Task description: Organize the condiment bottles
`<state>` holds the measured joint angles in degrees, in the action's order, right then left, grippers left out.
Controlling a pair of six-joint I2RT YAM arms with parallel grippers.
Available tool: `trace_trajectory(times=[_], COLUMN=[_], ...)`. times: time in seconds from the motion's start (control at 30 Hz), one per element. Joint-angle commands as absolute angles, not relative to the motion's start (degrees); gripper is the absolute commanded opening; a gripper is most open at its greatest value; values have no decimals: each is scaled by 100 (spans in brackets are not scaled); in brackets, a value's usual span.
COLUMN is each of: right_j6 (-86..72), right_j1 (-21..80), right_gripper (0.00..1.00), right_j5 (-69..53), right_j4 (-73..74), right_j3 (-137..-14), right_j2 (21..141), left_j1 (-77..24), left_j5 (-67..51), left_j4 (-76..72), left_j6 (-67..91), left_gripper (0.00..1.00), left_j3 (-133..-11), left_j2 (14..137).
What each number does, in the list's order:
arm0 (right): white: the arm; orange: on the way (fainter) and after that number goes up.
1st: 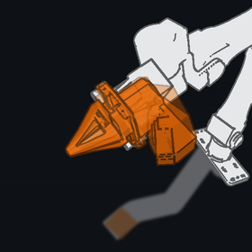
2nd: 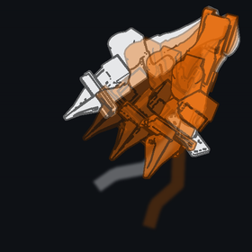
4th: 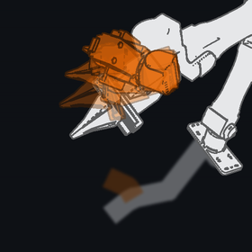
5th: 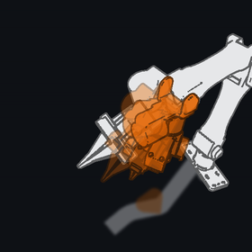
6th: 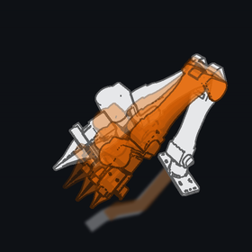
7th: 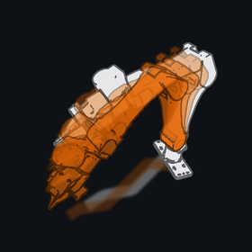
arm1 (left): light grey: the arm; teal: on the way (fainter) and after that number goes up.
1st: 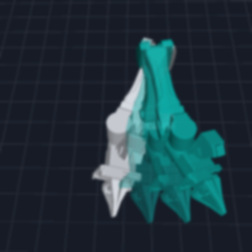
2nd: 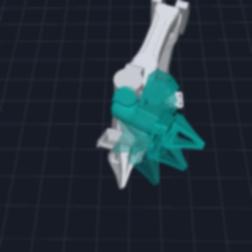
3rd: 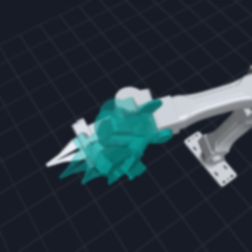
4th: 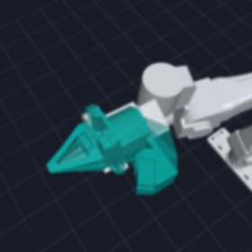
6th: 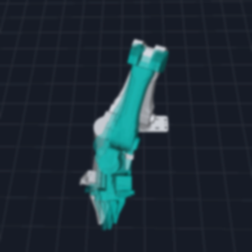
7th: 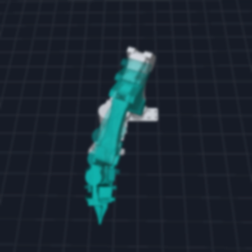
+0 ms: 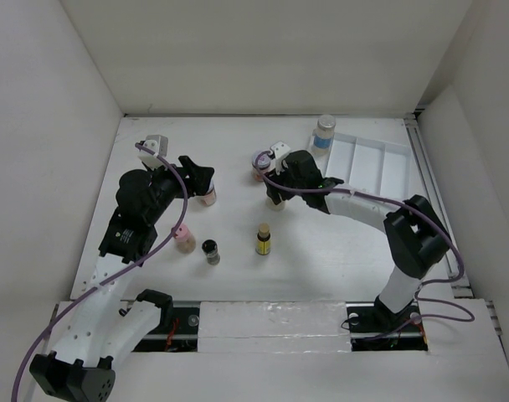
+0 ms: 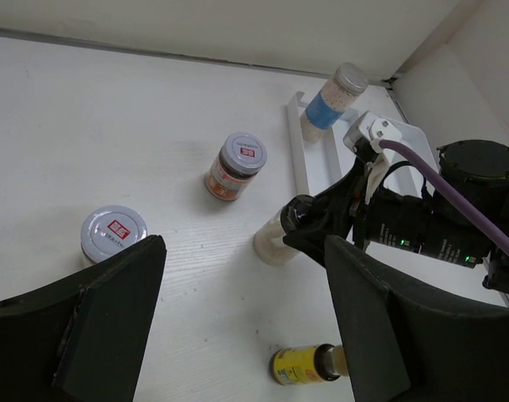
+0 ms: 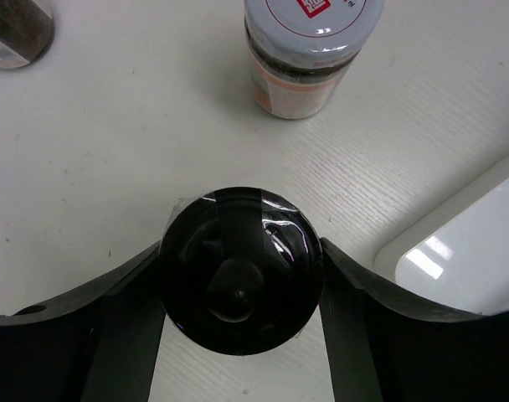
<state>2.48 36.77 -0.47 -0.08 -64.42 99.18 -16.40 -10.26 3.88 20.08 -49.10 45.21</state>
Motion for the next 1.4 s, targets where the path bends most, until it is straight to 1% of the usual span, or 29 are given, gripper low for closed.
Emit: trace_trajectory(times=[0.0, 0.1, 0.17, 0.23, 0.33, 0.43, 0.57, 0.67, 0.97, 1.0, 1.03, 1.1, 1.13, 1.27, 1.37], right_j6=[150, 149, 149, 97, 10, -79, -79, -26, -26, -26, -26, -26, -79, -79, 43], right_j1=[3683, 3683, 3621, 3332, 2788, 2366, 2005, 1811, 1644, 1644, 1644, 1644, 1644, 1644, 1853], right_gripper=[53, 53, 53, 53, 51, 51, 51, 51, 53, 55, 62, 70, 80, 97, 100], right_j5=[-26, 184, 481, 536, 519, 396, 396, 158, 105, 105, 45, 44, 44, 201, 570], right_j4=[-193, -263, -342, -492, -659, -773, -773, -773, -773, -773, -773, -773, -695, -633, -571], right_j3=[-6750, -6610, -6496, -6398, -6380, -6590, -6933, -7083, -7137, -7137, -7137, -7198, -7259, -7312, -7313], right_j2=[9643, 9204, 8624, 8220, 8156, 8393, 8955, 9333, 10151, 10204, 10282, 10283, 10283, 9871, 9335], left_j1=[-1652, -1652, -1652, -1652, -1652, -1652, -1652, -1652, -1652, -1652, -1652, -1652, -1652, -1652, -1652], left_j5=[-1116, -1116, -1116, -1168, -1222, -1222, -1152, -1151, -1151, -1151, -1151, -1151, -1151, -1151, -1151], left_j4=[114, 114, 62, 62, 62, 62, 62, 62, 62, 62, 62, 62, 62, 62, 62], left_j6=[2039, 2039, 2039, 2039, 2039, 2039, 2039, 2039, 2039, 2039, 2039, 2039, 2039, 2039, 2039], left_gripper=[73, 73, 73, 73, 73, 73, 73, 73, 73, 73, 73, 73, 73, 73, 73], left_j3=[-4931, -4931, -4931, -4931, -4931, -4931, -4931, -4931, -4931, -4931, -4931, -4931, -4931, -4931, -4931], left_j2=[4491, 4491, 4491, 4491, 4491, 4491, 4430, 4482, 4535, 4535, 4535, 4535, 4535, 4649, 4649])
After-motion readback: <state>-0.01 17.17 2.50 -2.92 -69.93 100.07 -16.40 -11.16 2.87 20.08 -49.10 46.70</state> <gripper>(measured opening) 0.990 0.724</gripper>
